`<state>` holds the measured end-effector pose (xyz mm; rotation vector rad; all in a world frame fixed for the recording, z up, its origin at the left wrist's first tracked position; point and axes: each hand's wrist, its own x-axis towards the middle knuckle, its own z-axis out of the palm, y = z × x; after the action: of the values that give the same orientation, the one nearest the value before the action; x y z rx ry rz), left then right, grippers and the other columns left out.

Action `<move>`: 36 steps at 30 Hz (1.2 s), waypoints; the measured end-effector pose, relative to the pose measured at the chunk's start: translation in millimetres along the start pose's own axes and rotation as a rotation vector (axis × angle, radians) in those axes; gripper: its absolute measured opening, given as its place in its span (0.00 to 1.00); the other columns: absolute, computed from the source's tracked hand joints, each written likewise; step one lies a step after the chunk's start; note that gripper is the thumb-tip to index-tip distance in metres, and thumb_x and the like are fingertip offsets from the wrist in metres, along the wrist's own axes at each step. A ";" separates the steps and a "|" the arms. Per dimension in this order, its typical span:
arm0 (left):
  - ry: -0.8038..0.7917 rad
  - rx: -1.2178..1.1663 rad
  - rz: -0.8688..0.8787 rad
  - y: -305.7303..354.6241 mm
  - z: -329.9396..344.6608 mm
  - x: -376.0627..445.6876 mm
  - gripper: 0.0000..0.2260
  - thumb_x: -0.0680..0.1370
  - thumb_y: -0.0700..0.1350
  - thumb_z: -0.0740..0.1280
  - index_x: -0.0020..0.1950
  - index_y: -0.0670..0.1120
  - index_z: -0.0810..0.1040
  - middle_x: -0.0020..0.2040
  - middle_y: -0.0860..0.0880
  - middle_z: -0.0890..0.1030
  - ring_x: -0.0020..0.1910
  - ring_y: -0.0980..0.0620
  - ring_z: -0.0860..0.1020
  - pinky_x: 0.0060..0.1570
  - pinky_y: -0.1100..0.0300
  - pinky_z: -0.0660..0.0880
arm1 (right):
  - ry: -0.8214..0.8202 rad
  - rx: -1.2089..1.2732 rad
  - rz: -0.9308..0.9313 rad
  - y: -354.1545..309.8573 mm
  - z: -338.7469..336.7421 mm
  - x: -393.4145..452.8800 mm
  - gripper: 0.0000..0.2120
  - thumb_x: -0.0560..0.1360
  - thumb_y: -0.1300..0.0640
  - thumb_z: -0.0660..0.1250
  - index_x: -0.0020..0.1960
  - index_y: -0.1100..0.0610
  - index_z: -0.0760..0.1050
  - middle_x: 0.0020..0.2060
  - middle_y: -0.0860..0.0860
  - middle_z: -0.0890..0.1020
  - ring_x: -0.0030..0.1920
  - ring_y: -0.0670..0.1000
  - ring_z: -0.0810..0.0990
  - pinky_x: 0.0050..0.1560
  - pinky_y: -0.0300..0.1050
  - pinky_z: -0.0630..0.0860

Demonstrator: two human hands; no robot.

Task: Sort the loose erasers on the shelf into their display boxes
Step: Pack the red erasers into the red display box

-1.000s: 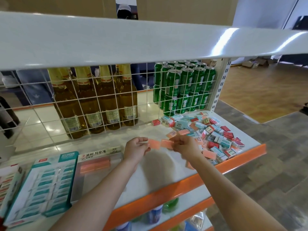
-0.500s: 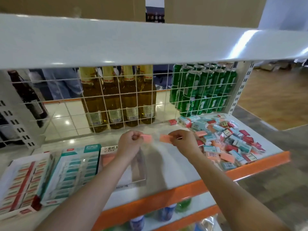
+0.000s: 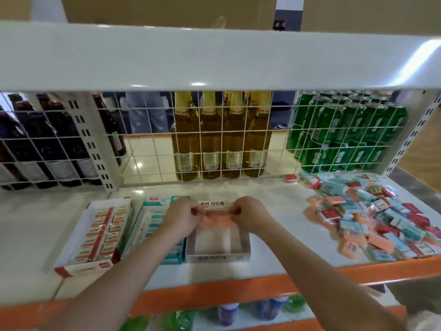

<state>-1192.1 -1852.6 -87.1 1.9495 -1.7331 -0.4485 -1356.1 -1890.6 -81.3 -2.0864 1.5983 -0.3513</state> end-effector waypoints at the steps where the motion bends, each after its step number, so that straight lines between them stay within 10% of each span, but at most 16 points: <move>1: -0.006 0.019 0.007 -2.3 0.9 -1.8 0.06 0.75 0.42 0.68 0.49 0.48 0.82 0.49 0.52 0.79 0.47 0.57 0.73 0.48 0.65 0.68 | -0.012 -0.011 0.002 -1.1 3.4 1.1 0.09 0.73 0.63 0.63 0.49 0.60 0.80 0.49 0.56 0.81 0.51 0.54 0.78 0.49 0.43 0.74; 22: -0.148 0.617 0.297 -8.7 10.0 -3.0 0.10 0.75 0.42 0.62 0.53 0.43 0.79 0.55 0.47 0.76 0.57 0.47 0.70 0.58 0.57 0.65 | -0.077 -0.250 -0.126 -4.6 29.7 0.9 0.08 0.73 0.63 0.60 0.47 0.57 0.76 0.52 0.55 0.78 0.52 0.56 0.78 0.48 0.42 0.73; 36: -0.201 0.446 0.252 -1.1 13.5 -0.7 0.07 0.76 0.45 0.63 0.52 0.47 0.78 0.51 0.49 0.79 0.50 0.49 0.77 0.46 0.59 0.73 | 0.016 -0.240 -0.188 3.3 16.5 -4.7 0.13 0.75 0.58 0.60 0.58 0.56 0.75 0.57 0.54 0.75 0.56 0.54 0.75 0.53 0.43 0.71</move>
<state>-1198.6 -1853.8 -99.0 1.9839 -2.3355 -0.1807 -1352.2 -1883.2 -96.7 -2.4305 1.5198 -0.2488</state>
